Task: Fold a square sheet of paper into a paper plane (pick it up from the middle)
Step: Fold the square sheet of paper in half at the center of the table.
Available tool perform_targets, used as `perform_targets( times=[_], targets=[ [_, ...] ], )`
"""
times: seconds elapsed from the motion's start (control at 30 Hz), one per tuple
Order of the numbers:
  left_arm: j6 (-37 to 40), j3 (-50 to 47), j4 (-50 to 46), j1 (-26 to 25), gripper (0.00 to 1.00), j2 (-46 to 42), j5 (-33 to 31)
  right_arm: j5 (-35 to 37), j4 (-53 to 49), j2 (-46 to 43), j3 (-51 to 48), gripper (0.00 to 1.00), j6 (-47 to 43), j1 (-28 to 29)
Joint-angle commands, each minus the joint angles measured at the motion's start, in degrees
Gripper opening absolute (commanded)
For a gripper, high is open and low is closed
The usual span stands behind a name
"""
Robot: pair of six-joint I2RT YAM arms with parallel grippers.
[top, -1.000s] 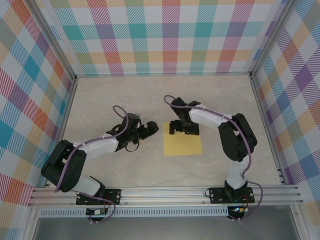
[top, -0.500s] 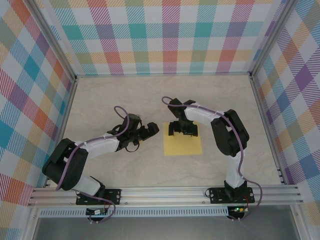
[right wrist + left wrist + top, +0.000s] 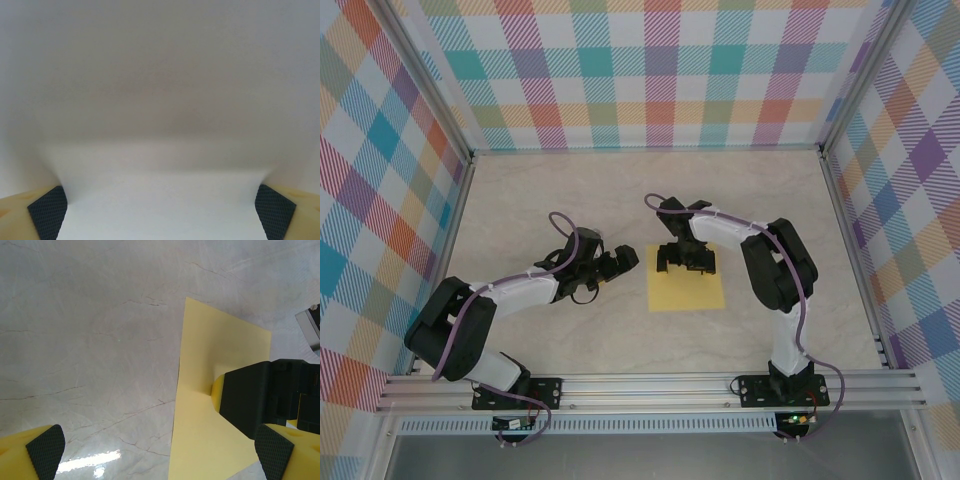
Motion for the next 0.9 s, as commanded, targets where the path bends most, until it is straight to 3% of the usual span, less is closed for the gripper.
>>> perform_targets(
  times=[0.0, 0.87],
  targets=[
    [0.8, 0.7, -1.0, 0.1, 1.0, -0.7, 0.8, -2.9, 1.4, 4.1, -4.3, 0.99, -0.5, 0.1],
    [0.5, -0.7, -2.3, 0.1, 1.0, -3.3, 0.4, -3.4, 2.0, 3.5, -3.5, 0.94, -1.6, 0.2]
  ],
)
